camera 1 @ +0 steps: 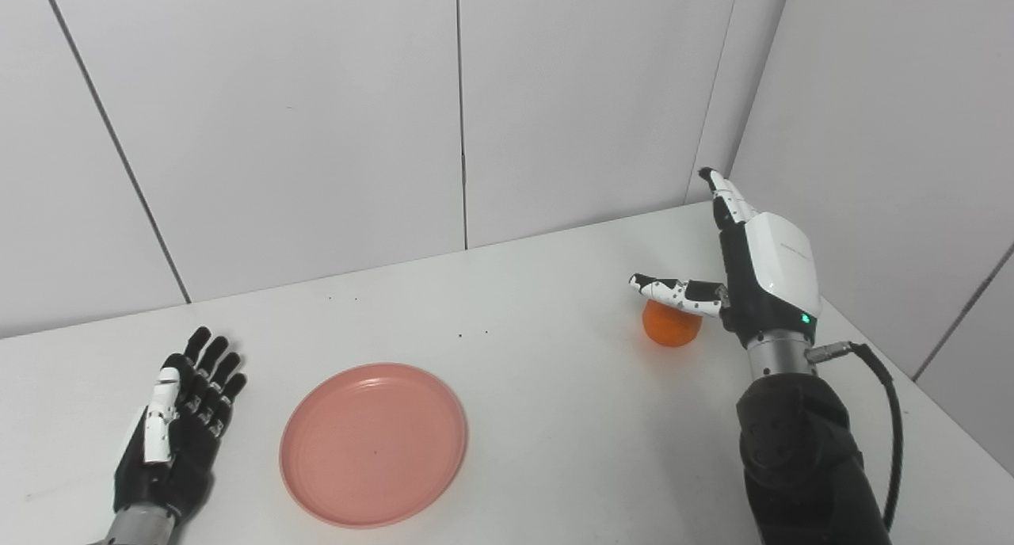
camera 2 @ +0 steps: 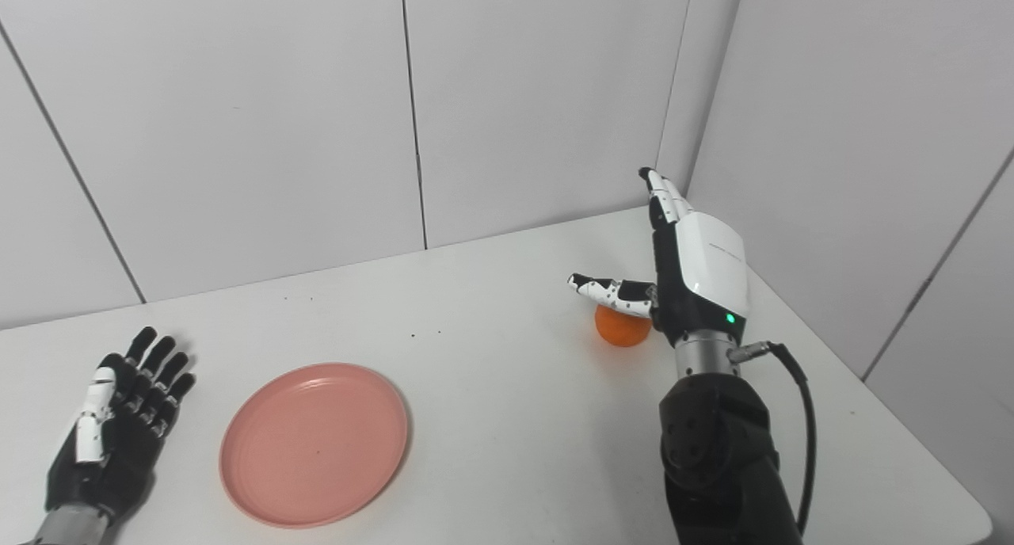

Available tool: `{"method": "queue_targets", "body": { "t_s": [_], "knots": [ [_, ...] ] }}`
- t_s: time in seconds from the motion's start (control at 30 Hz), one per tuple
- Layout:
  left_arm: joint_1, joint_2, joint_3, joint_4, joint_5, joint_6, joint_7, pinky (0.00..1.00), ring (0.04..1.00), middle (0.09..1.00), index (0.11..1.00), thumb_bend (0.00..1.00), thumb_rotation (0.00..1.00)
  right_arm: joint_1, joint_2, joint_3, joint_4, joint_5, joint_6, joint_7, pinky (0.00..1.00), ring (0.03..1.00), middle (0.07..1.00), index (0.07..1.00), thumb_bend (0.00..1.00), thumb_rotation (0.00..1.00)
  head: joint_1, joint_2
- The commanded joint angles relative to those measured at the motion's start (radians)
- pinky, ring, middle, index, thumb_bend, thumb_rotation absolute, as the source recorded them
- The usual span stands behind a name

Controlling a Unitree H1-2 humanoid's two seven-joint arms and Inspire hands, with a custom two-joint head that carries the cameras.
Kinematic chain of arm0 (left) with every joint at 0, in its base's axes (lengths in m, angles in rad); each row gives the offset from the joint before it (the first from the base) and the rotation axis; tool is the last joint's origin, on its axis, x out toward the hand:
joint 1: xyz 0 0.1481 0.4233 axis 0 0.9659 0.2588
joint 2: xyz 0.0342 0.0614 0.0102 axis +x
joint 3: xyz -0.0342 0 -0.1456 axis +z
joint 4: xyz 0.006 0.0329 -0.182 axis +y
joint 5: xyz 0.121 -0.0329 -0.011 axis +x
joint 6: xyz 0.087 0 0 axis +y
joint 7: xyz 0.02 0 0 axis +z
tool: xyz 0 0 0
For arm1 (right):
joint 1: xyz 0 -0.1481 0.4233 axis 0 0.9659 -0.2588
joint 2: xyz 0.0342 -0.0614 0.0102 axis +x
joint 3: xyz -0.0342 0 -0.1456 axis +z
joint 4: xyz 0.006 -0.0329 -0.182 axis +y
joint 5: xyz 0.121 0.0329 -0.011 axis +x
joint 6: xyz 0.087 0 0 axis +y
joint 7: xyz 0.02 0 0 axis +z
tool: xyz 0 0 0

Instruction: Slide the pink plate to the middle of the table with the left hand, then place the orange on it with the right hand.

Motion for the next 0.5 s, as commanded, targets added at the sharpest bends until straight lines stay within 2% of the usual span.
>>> {"method": "queue_targets", "body": {
  "t_s": [0.0, 0.2, 0.47],
  "knots": [
    [0.020, 0.006, -0.006, 0.012, 0.011, 0.033, 0.008, 1.00, 0.995, 1.000, 1.000, 0.33, 1.00, -0.014, -0.005, -0.016, -0.002, -0.010, -0.003, -0.004, 0.74, 0.869, 0.920, 0.930, 0.93, 0.38, -0.001, 0.001],
    [0.021, 0.008, -0.005, 0.007, 0.007, 0.037, 0.007, 1.00, 0.999, 1.000, 1.000, 0.32, 1.00, -0.016, 0.012, -0.038, 0.031, -0.022, -0.003, 0.017, 0.73, 0.867, 0.934, 0.939, 0.94, 0.39, -0.007, 0.005],
    [0.020, 0.008, -0.006, -0.003, 0.010, 0.051, 0.015, 1.00, 1.000, 1.000, 0.999, 0.32, 1.00, -0.017, 0.005, -0.032, 0.090, 0.018, -0.005, 0.007, 0.76, 0.893, 0.952, 0.945, 0.93, 0.37, -0.007, 0.009]
  ]
}}
